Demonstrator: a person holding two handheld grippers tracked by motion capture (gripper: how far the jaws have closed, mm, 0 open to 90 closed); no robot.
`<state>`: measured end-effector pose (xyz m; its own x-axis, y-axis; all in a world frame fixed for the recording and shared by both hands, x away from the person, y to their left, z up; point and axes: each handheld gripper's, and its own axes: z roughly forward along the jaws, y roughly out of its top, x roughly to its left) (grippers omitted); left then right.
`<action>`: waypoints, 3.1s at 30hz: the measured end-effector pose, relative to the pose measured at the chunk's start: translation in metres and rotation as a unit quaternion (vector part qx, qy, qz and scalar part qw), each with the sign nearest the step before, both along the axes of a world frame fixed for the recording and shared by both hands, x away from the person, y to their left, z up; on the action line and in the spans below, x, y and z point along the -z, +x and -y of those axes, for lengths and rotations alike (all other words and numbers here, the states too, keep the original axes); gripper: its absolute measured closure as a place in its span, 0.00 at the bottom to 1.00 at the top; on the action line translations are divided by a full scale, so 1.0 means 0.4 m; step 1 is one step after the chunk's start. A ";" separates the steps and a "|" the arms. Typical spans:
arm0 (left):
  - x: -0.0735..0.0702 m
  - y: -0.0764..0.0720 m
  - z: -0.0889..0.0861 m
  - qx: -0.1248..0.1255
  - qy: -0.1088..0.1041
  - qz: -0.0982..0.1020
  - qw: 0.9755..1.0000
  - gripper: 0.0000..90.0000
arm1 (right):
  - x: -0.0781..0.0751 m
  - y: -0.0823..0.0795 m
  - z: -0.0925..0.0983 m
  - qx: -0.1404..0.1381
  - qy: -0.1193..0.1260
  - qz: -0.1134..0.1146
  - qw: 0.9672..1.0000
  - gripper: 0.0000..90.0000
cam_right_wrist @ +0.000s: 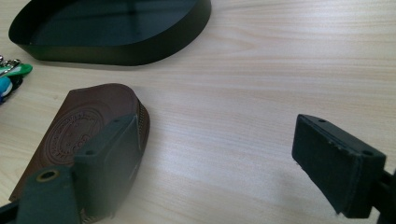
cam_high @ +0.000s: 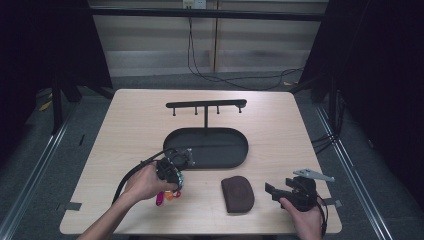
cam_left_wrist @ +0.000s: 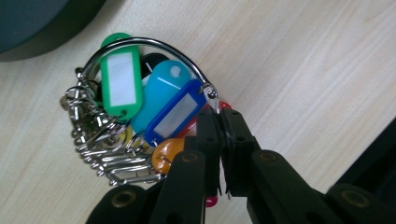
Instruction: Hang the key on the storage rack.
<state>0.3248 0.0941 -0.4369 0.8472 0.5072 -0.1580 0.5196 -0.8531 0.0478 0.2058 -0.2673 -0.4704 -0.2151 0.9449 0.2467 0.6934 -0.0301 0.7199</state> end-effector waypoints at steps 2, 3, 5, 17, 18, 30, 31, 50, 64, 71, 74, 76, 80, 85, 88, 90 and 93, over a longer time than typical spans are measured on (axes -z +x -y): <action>-0.007 0.003 -0.003 0.000 -0.002 -0.001 1.000 0.97 | -0.001 -0.001 -0.001 -0.001 0.002 0.001 1.000 0.17; -0.007 0.003 -0.003 0.000 -0.002 -0.001 1.000 0.97 | -0.001 -0.001 -0.001 -0.002 0.003 0.003 1.000 0.17; -0.019 0.010 -0.008 -0.005 -0.003 -0.001 1.000 0.97 | -0.003 -0.002 -0.001 -0.003 0.003 0.005 1.000 0.17; -0.067 0.020 -0.030 -0.019 0.001 0.018 1.000 0.97 | -0.007 -0.008 -0.002 -0.015 0.006 0.020 1.000 0.16; -0.070 0.022 -0.033 -0.023 -0.001 0.020 1.000 0.97 | -0.009 -0.009 -0.003 -0.016 0.005 0.023 1.000 0.16; -0.109 0.036 -0.033 -0.019 0.013 0.027 0.999 0.97 | -0.007 -0.007 -0.008 -0.021 -0.001 0.023 1.000 0.16; -0.116 0.037 -0.033 -0.018 0.016 0.027 0.999 0.98 | -0.007 -0.007 -0.008 -0.021 -0.001 0.022 1.000 0.16; -0.202 0.040 -0.054 -0.012 0.005 0.045 0.999 0.98 | -0.007 -0.007 -0.011 -0.023 -0.006 0.024 0.999 0.16; -0.259 0.048 -0.061 -0.026 0.003 0.038 0.999 0.98 | -0.007 -0.007 -0.011 -0.023 -0.006 0.023 0.999 0.16; -0.286 0.058 -0.066 -0.014 0.001 0.036 0.999 0.98 | -0.006 -0.007 -0.010 -0.023 -0.006 0.022 0.999 0.16; -0.298 0.063 -0.071 -0.017 -0.001 0.036 0.999 0.98 | -0.007 -0.007 -0.010 -0.024 -0.007 0.023 0.999 0.16; -0.308 0.064 -0.074 -0.023 -0.005 0.037 0.999 0.98 | -0.006 -0.007 -0.010 -0.023 -0.007 0.023 0.999 0.16; -0.326 0.062 -0.075 -0.025 -0.003 0.045 0.999 0.98 | -0.007 -0.007 -0.011 -0.024 -0.007 0.022 0.999 0.16; -0.347 0.065 -0.075 -0.026 -0.004 0.047 0.999 0.98 | -0.007 -0.007 -0.012 -0.025 -0.009 0.022 0.999 0.16; -0.356 0.069 -0.075 -0.023 -0.004 0.049 0.999 0.98 | -0.007 -0.007 -0.012 -0.025 -0.009 0.023 0.999 0.16; -0.368 0.071 -0.074 -0.024 -0.011 0.055 0.998 0.98 | -0.007 -0.007 -0.012 -0.024 -0.009 0.022 0.999 0.16; -0.384 0.074 -0.074 -0.028 -0.015 0.060 0.998 0.98 | -0.006 -0.006 -0.014 -0.025 -0.011 0.022 0.999 0.16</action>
